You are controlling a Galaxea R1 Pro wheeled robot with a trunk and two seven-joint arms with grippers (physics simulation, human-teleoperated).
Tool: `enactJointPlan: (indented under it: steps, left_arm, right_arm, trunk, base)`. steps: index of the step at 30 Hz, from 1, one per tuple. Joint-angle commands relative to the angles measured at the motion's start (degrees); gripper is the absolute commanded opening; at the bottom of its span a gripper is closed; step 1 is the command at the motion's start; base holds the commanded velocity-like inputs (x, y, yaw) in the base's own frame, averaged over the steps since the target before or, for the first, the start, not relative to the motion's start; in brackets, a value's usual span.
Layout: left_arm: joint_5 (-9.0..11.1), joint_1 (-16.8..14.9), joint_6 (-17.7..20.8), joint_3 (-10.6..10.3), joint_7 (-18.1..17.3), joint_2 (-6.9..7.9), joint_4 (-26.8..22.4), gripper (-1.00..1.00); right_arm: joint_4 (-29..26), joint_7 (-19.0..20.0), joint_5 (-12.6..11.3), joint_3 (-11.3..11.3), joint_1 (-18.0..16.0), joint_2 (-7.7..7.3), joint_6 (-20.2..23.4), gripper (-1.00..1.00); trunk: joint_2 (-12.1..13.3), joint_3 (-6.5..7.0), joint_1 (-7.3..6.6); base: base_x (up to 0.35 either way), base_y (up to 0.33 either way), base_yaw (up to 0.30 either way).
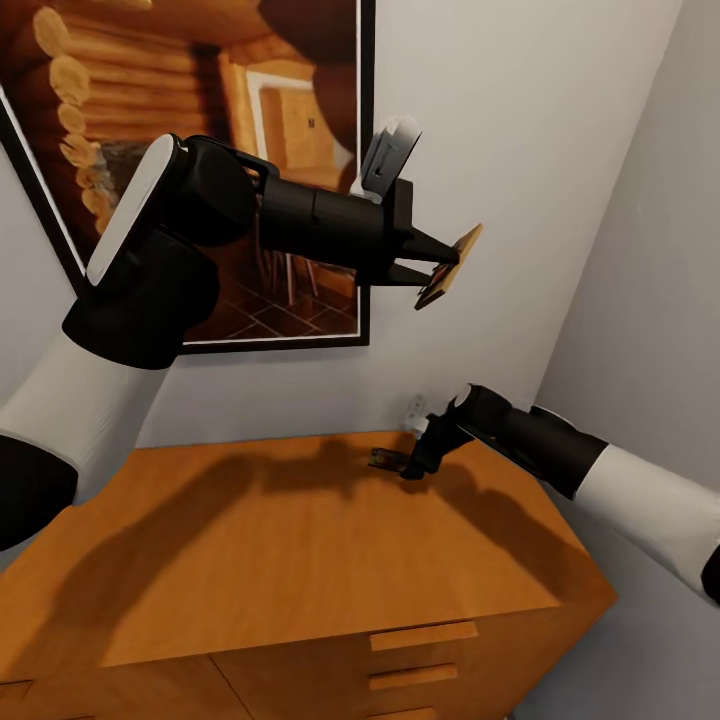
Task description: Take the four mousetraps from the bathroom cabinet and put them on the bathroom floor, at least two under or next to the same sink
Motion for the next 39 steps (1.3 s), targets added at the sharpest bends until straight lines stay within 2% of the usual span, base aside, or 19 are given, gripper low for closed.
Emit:
enactJointPlan:
  steps: [1, 6, 12, 19, 33, 34, 39]
  left_arm:
    - [0.5, -0.07, 0.0, -0.04, 0.38, 0.02, -0.02, -1.0]
    - [0.49, -0.07, 0.0, -0.04, 0.38, 0.02, 0.03, -1.0]
    - [0.47, -0.07, 0.0, -0.04, 0.38, 0.02, 0.07, -1.0]
    - [0.48, -0.07, 0.0, -0.04, 0.38, 0.02, 0.07, -1.0]
    - [0.48, -0.07, 0.0, -0.04, 0.38, 0.02, -0.01, -1.0]
    - [0.49, -0.07, 0.0, -0.04, 0.38, 0.02, -0.01, -1.0]
    - [0.45, -0.07, 0.0, -0.04, 0.38, 0.02, -0.02, -1.0]
  right_arm:
    - [0.46, -0.15, -0.33, 0.13, -0.08, 0.1, 0.26, 1.0]
    - [4.05, -0.17, -0.23, 0.18, -0.06, 0.79, -1.64, 1.0]
    - [8.8, 0.14, -0.32, 0.21, -0.02, 1.79, -7.17, 1.0]
    - [11.35, 0.23, -0.23, 0.7, 0.04, 3.18, -8.17, 1.0]
    - [11.61, 0.22, -0.31, 2.11, 0.11, 3.45, -8.24, 1.0]
    - [11.59, 0.24, -0.32, 2.28, 0.11, 3.46, -8.26, -1.0]
    - [11.55, 0.28, -0.33, 2.63, 0.18, 3.58, -8.31, -1.0]
  trunk:
    - [-0.04, -0.07, 0.0]
    - [-0.04, -0.07, 0.0]
    - [-0.04, -0.07, 0.0]
    - [-0.04, -0.07, 0.0]
    - [-0.04, -0.07, 0.0]
    - [-0.04, -0.07, 0.0]
    - [-0.04, -0.07, 0.0]
  base:
    - [0.0, 0.0, 0.0]
    - [0.0, 0.0, 0.0]
    - [0.0, 0.0, 0.0]
    - [0.0, 0.0, 0.0]
    - [0.0, 0.0, 0.0]
    - [0.0, 0.0, 0.0]
    - [0.0, 0.0, 0.0]
